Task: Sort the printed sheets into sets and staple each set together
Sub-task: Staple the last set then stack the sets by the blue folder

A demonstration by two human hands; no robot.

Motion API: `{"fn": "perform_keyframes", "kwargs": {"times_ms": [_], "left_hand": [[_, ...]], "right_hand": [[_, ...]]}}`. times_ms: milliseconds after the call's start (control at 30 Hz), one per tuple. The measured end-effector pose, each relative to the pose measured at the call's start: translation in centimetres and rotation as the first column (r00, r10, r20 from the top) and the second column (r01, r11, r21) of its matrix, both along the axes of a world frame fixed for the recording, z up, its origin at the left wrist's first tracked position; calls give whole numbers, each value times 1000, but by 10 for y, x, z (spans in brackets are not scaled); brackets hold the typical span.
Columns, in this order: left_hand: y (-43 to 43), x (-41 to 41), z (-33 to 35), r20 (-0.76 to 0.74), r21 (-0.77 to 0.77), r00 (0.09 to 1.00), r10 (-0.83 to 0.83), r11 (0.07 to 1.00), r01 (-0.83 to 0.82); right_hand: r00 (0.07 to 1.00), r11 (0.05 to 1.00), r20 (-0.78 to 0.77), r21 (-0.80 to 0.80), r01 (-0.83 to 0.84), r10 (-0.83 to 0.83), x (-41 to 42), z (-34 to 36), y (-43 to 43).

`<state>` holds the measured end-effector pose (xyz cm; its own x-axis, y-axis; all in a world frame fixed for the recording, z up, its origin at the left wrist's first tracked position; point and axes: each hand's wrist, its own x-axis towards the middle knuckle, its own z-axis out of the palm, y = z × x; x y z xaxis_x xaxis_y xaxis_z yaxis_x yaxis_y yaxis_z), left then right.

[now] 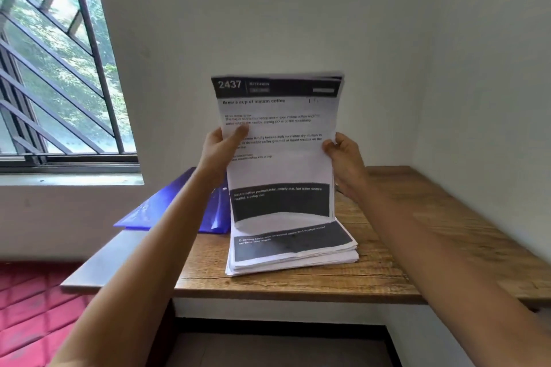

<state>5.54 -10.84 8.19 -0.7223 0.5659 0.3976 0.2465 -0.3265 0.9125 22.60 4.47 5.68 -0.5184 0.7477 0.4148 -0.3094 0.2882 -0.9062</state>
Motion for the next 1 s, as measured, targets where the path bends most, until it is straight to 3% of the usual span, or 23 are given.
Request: {"fn": "perform_keyframes", "kwargs": {"times_ms": [200, 333, 533, 633, 700, 800, 933, 1000], "left_hand": [[2, -2, -42, -36, -26, 997, 73, 997, -74], [5, 8, -55, -167, -68, 959, 229, 968, -243], [9, 16, -28, -322, -114, 880, 348, 909, -401], [3, 15, -7, -366, -230, 866, 341, 868, -439], [0, 16, -1, -403, -357, 863, 305, 816, -455], [-8, 24, -9, -495, -574, 843, 211, 648, -500], [-12, 31, -41, -575, -726, 817, 37, 438, -530], [-11, 31, -58, -546, -774, 837, 30, 363, -518]], "right_hand": [[991, 998, 132, 57, 26, -33, -3, -25, 3], [980, 993, 192, 109, 33, -54, -2, -31, -3], [954, 971, 246, 206, 122, -172, -5, -10, -1], [919, 940, 305, 304, 154, -249, -3, 11, 1], [865, 914, 396, 373, 157, -310, -4, 18, -1], [733, 890, 565, 441, 119, -378, -8, 11, -8], [580, 871, 703, 491, 24, -412, -15, -18, -21], [539, 867, 732, 498, -6, -417, -17, -31, -24]]}}
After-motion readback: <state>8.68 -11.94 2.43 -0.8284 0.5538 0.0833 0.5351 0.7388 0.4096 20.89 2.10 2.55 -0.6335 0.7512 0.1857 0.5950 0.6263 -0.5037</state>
